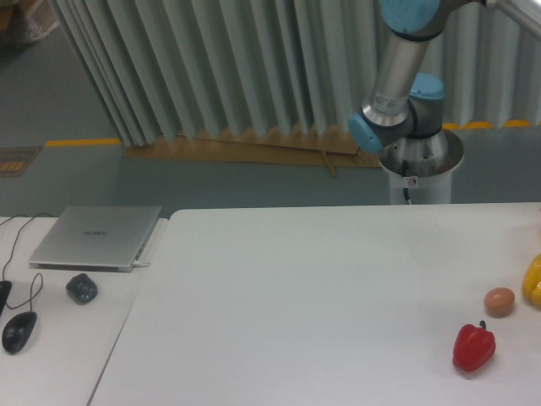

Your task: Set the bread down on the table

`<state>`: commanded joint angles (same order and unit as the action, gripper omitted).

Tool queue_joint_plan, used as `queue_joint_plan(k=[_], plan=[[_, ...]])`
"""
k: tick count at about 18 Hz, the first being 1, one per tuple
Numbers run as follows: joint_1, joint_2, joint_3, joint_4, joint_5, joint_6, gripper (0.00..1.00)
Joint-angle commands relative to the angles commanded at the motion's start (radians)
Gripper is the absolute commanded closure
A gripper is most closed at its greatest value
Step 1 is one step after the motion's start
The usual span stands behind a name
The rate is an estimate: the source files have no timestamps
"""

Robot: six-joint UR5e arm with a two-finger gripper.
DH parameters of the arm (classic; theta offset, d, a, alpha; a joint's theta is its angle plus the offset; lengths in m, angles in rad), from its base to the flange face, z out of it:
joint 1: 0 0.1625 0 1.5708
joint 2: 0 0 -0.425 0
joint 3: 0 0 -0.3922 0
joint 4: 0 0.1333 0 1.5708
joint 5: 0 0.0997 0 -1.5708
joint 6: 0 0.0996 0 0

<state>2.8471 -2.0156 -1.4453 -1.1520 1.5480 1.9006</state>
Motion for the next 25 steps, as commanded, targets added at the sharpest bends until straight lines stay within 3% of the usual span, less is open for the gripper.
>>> queue_joint_plan(k=[7,16,25], plan=[[-0.006,-0.037,0.071,0.032,-0.009,0.018,0.00],[-0.006,-0.086,0.046,0.026,0.052,0.009,0.00],[-0.008,-0.112,0.046,0.031,0.043,-0.003,0.00]])
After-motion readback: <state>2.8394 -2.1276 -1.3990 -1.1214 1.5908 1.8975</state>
